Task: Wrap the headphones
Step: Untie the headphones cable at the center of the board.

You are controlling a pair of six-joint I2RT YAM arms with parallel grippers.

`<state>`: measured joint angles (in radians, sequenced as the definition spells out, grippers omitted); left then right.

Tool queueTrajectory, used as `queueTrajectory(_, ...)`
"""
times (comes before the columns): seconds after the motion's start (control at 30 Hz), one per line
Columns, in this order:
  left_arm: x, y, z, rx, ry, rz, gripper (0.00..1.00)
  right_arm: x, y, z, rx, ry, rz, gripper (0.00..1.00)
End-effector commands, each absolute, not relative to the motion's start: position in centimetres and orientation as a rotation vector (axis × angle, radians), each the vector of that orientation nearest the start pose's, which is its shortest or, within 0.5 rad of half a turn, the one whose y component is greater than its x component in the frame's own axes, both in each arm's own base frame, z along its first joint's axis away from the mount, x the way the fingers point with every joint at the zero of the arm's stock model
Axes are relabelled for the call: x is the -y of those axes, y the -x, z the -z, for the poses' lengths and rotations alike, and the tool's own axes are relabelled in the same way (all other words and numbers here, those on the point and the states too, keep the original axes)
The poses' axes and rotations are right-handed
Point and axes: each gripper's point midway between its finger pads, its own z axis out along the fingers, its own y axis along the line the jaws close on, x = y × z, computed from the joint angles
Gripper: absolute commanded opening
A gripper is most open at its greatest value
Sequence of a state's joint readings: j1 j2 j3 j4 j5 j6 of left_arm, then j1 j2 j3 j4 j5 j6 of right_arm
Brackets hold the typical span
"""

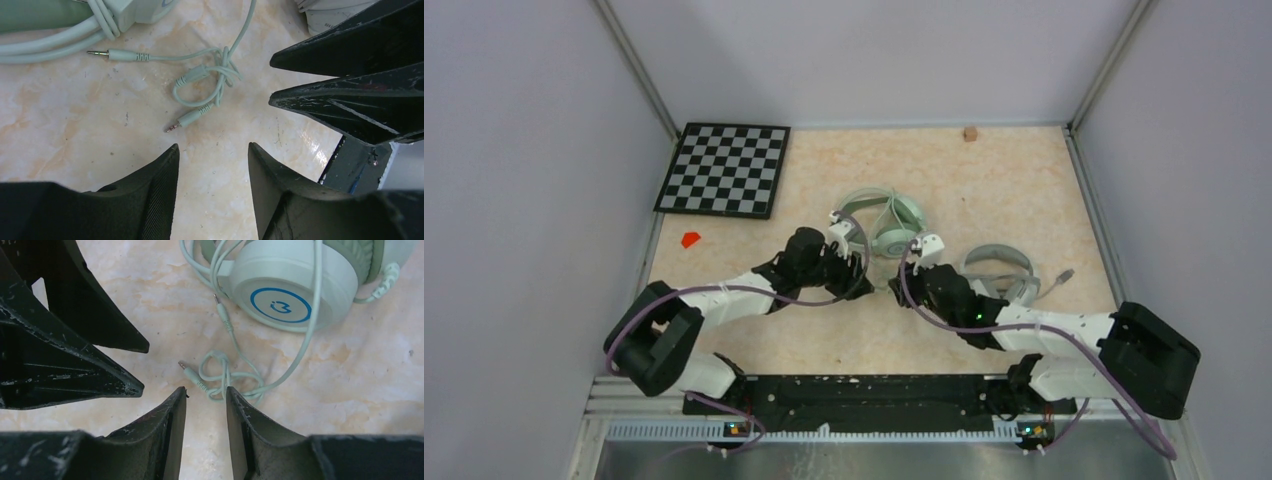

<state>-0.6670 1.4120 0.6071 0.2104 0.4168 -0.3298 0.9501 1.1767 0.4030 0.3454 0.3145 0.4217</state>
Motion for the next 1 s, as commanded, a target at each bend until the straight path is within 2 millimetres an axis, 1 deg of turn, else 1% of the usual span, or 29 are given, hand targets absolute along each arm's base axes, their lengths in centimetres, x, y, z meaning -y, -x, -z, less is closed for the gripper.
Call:
queueTrajectory(0.0, 29.7, -24.1, -10.4, -2.065, -0.579, 1.050, 0.55, -26.7, -24.6, -9.9, -1.901, 0.469, -0.503, 0.35)
queueTrajectory(0.13, 28.3, -24.1, -10.4, -2.082, -0.533, 0.985, 0.55, -26.5, -25.5, -8.5, -1.940, 0.482, -0.410, 0.33)
queueTrajectory(0.27, 27.7, -23.8, -11.1, -2.070, -0.500, 0.976, 0.54, -26.5, -25.8, -7.4, -1.981, 0.477, -0.376, 0.31)
queueTrajectory(0.37, 27.8, -23.6, -11.6, -2.064, -0.506, 0.985, 0.54, -26.5, -26.1, -6.8, -1.990, 0.468, -0.358, 0.30)
queueTrajectory(0.5, 28.0, -23.2, -11.9, -2.057, -0.515, 1.017, 0.52, -26.7, -26.5, -6.0, -2.004, 0.468, -0.336, 0.25)
queueTrajectory(0.6, 28.0, -22.8, -11.9, -2.055, -0.527, 1.032, 0.51, -27.0, -26.7, -5.6, -2.030, 0.474, -0.320, 0.23)
queueTrajectory(0.63, 28.0, -22.7, -11.9, -2.053, -0.533, 1.036, 0.51, -27.2, -26.7, -5.7, -2.032, 0.478, -0.327, 0.17)
queueTrajectory(0.67, 28.1, -22.6, -12.0, -2.045, -0.540, 1.044, 0.50, -27.4, -26.6, -5.8, -2.029, 0.481, -0.341, 0.07)
queueTrajectory(0.7, 28.1, -22.5, -12.0, -2.043, -0.547, 1.049, 0.49, -27.6, -26.5, -6.0, -2.031, 0.479, -0.360, 0.00)
queueTrajectory(0.8, 28.1, -22.0, -12.2, -2.025, -0.569, 1.068, 0.44, -28.0, -25.8, -7.8, -2.019, 0.448, -0.446, 0.00)
queueTrajectory(0.87, 28.2, -21.5, -12.2, -2.002, -0.594, 1.093, 0.41, -28.2, -25.1, -9.8, -1.994, 0.408, -0.531, 0.00)
queueTrajectory(0.97, 28.7, -20.8, -12.3, -1.962, -0.620, 1.153, 0.37, -28.7, -24.1, -11.8, -1.955, 0.373, -0.654, 0.00)
